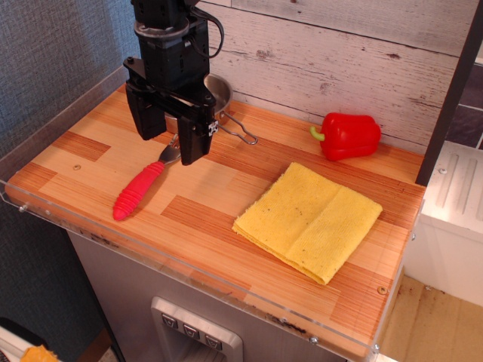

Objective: Place the pot on the yellow towel

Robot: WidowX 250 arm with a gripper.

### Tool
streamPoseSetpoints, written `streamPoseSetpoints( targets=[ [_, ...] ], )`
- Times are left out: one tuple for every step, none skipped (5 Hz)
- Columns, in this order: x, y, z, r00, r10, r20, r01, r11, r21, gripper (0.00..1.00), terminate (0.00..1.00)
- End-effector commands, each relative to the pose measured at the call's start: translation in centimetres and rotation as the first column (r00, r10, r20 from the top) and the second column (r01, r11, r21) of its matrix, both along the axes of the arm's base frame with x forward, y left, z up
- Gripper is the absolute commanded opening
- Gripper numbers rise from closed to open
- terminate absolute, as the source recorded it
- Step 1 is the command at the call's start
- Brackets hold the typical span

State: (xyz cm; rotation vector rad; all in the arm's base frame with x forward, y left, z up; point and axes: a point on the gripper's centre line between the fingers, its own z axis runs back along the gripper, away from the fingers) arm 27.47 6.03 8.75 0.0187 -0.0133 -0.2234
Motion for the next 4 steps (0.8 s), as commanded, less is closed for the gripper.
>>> streamPoseSetpoints(
  targets=[
    [0.0,0.0,0.0,1.000,0.000,0.000,0.000,1.000,0.000,1.00,0.00],
    [1.7,0.5,0.1,0.999,0.035,0.018,-0.034,0.999,-0.019,1.00,0.00],
    [4.5,1.5,-0.2,0.994,0.084,0.065,-0.081,0.996,-0.048,1.00,0.00],
    [7.7,1.8,-0.4,0.987,0.114,0.113,-0.111,0.993,-0.035,1.00,0.00]
  ],
)
